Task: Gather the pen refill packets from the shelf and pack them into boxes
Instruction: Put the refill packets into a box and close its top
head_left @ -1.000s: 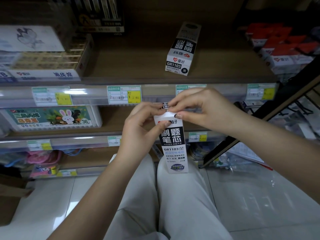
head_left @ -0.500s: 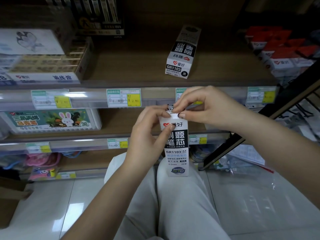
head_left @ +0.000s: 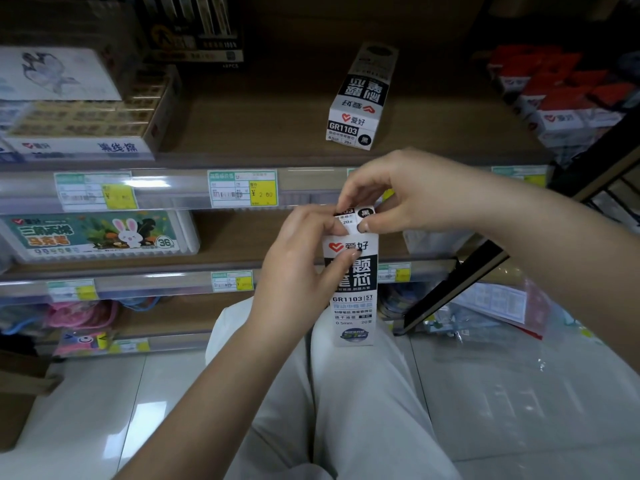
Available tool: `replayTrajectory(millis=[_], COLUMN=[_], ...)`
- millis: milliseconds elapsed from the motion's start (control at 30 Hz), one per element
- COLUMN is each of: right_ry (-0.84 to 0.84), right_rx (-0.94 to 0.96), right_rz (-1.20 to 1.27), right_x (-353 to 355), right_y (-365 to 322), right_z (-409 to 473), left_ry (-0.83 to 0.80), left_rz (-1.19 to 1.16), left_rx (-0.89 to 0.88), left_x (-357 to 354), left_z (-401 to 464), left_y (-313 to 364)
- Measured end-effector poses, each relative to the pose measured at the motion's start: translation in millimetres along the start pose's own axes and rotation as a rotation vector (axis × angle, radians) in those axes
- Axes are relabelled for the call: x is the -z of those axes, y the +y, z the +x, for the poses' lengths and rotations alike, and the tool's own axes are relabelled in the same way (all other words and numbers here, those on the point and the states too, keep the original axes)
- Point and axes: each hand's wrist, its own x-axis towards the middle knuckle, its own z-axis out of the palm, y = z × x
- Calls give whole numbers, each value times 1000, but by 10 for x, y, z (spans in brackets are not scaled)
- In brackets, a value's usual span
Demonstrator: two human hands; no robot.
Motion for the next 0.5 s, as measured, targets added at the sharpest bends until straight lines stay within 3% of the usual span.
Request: replayTrajectory(millis=[300, 500], right_ry=[135, 304], right_rx=[86, 190], right_rz=[-38, -102], right_x=[-135, -329], right_y=[10, 73], right_z=[-58, -123], left_ry=[14, 46], left_rz=[-52, -26], left_rx=[124, 29], left_x=[85, 63], left_z=[-6, 7], left_y=[-35, -123])
